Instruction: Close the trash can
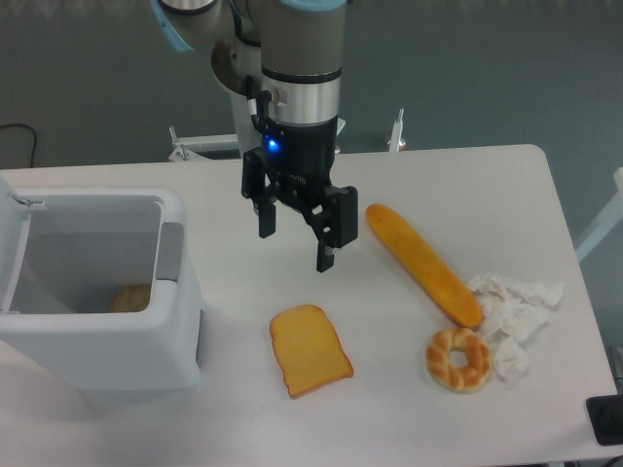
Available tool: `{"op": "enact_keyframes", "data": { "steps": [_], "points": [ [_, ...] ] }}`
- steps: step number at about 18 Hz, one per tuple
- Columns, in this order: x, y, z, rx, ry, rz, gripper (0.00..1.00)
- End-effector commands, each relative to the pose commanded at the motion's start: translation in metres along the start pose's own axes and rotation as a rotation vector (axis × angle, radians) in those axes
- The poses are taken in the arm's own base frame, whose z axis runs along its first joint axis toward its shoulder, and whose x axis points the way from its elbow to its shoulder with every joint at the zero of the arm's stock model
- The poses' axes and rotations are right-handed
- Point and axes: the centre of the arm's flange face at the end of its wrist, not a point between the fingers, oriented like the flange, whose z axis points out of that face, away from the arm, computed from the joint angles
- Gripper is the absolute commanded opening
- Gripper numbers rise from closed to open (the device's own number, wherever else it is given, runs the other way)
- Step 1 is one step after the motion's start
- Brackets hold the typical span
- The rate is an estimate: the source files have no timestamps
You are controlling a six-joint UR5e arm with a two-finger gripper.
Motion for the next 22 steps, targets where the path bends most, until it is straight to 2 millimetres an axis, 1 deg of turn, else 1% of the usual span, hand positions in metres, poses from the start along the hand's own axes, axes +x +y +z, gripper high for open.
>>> {"op": "enact_keyframes", "data": {
  "steps": [2,5,7,12,16,18,22],
  "points": [
    [0.0,-0.004,-0.005,0.022,0.0,-0.043,1.0],
    [0.001,-0.007,-0.007,0.028,0.0,-0.193,1.0],
    [-0.001,-0.01,-0.009,0.031,-0.005,-0.248,1.0],
    [-0.003,-0.015,-0.013,0.043,-0.01,-0.268,1.0],
    [0.004,-0.025,-0.013,0.088,0.033,-0.385,1.0],
    [0.009,-0.03,-0.012,0.096,0.046,-0.385,1.0],
    [0.01,-0.031,-0.011,0.096,0.05,-0.414,1.0]
  ]
}}
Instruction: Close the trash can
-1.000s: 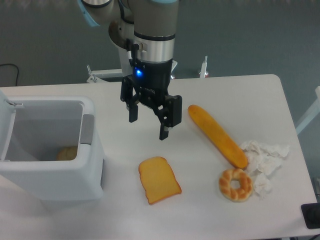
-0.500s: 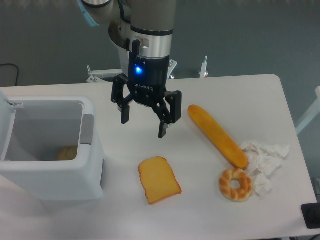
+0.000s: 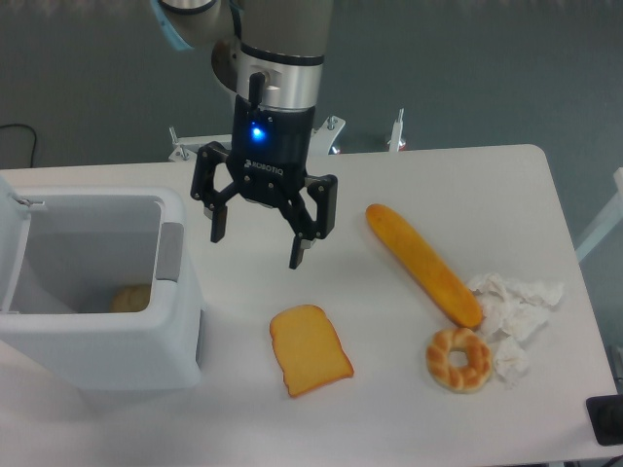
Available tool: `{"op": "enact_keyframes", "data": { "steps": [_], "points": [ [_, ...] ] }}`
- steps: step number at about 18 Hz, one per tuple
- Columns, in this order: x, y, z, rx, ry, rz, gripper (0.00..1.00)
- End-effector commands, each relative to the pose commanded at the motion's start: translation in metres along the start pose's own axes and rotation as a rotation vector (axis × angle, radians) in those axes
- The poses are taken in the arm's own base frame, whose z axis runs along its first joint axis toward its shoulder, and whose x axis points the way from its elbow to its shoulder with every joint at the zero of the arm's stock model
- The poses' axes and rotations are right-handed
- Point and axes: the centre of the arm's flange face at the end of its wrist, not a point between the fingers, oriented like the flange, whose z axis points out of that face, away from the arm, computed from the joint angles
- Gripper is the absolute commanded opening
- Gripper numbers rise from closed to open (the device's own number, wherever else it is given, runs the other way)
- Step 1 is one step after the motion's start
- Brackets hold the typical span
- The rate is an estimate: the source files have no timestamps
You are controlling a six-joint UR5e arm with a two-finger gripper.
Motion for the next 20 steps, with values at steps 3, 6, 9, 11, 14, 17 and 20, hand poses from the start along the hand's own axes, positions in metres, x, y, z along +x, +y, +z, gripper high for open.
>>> {"op": "enact_keyframes", "data": {
  "steps": [3,6,9,11,14,17,20],
  "points": [
    [0.006,-0.004,0.002,0.001,0.006,-0.048,1.0],
    [0.01,-0.007,0.001,0.005,0.008,-0.069,1.0],
    [0.015,-0.012,-0.003,0.019,0.019,-0.093,1.0],
    [0.027,-0.018,-0.001,0.026,0.037,-0.107,1.0],
    [0.037,-0.023,-0.002,0.03,0.045,-0.116,1.0],
    [0.046,-0.036,-0.014,0.055,0.042,-0.127,1.0],
    [0.053,-0.038,-0.033,0.078,0.03,-0.118,1.0]
  ]
}}
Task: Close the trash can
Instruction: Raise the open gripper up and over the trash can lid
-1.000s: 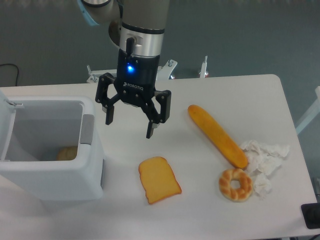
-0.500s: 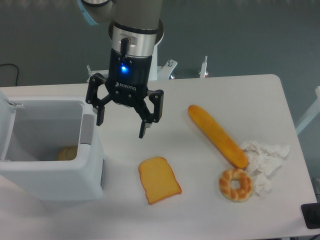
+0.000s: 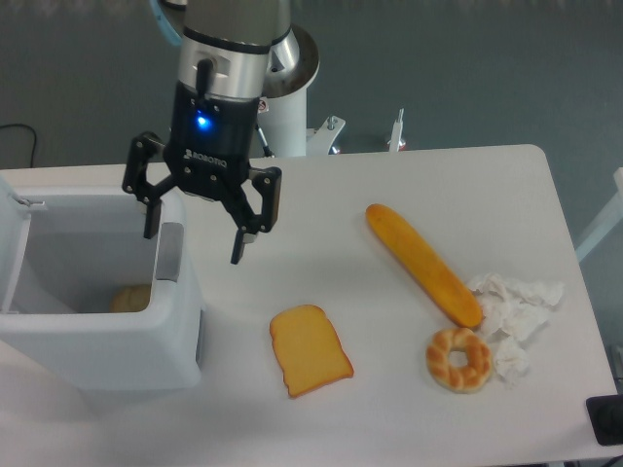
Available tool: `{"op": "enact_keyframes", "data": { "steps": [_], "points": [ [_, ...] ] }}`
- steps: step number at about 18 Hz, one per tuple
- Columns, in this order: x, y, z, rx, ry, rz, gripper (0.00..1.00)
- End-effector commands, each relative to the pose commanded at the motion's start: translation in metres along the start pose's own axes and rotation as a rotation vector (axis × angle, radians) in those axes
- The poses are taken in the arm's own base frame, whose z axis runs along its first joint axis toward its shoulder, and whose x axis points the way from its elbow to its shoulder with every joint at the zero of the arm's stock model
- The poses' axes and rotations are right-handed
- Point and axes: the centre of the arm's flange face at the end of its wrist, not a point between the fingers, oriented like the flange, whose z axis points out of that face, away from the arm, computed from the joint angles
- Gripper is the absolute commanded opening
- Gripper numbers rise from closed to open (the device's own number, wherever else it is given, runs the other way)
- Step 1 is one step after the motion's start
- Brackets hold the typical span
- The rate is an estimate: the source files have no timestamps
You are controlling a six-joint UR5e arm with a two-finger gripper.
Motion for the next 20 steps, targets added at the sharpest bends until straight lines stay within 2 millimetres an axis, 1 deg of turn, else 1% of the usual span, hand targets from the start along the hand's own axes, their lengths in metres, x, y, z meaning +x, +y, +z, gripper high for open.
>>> {"op": "enact_keyframes", "data": {
  "steps": [2,4,7,11,15,18,20],
  "points": [
    [0.006,0.001,-0.012,0.012,-0.007,0.006,1.0],
    [0.009,0.0,-0.019,0.022,-0.01,-0.005,1.0],
    [0.017,0.0,-0.037,0.046,-0.018,-0.01,1.0],
    [0.032,-0.002,-0.064,0.093,0.005,-0.111,1.0],
    [0.045,-0.003,-0.072,0.108,0.025,-0.137,1.0],
    [0.062,-0.002,-0.079,0.121,0.063,-0.172,1.0],
    [0.069,-0.002,-0.086,0.131,0.069,-0.172,1.0]
  ]
}}
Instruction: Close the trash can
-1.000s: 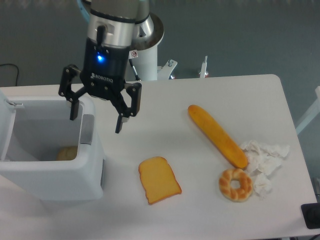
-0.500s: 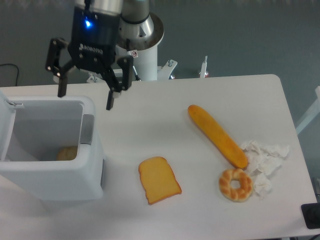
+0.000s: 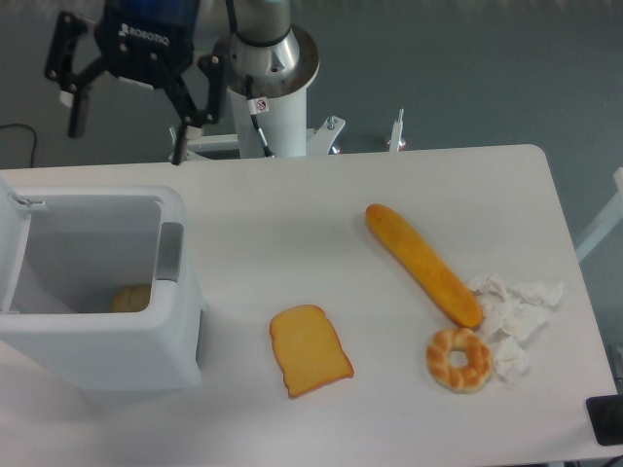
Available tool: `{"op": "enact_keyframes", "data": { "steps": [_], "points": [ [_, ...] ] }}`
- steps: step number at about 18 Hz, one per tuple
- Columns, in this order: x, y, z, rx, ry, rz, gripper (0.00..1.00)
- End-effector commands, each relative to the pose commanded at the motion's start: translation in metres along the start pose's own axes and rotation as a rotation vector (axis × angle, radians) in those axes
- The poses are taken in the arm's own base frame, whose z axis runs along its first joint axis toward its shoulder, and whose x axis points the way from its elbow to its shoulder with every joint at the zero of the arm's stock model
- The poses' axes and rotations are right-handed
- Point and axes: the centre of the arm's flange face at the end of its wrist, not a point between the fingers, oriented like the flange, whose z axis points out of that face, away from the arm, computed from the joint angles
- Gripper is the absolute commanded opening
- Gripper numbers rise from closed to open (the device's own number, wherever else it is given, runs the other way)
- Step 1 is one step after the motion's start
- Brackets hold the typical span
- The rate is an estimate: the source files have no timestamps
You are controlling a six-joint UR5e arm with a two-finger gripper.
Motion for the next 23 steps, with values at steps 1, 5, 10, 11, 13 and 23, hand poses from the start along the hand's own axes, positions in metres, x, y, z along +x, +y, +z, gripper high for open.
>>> {"op": "enact_keyframes", "data": {
  "steps": [1,5,10,11,13,23],
  "points": [
    [0.008,0.001,-0.003,0.002,0.008,0.009,1.0],
    [0.027,0.0,-0.006,0.018,0.09,0.029,1.0],
    [0.05,-0.002,-0.014,0.045,0.206,0.056,1.0],
    [0.056,-0.004,-0.015,0.048,0.223,0.063,1.0],
    [0.067,-0.004,-0.016,0.05,0.255,0.074,1.0],
    [0.105,0.0,-0.005,0.047,0.455,0.108,1.0]
  ]
}}
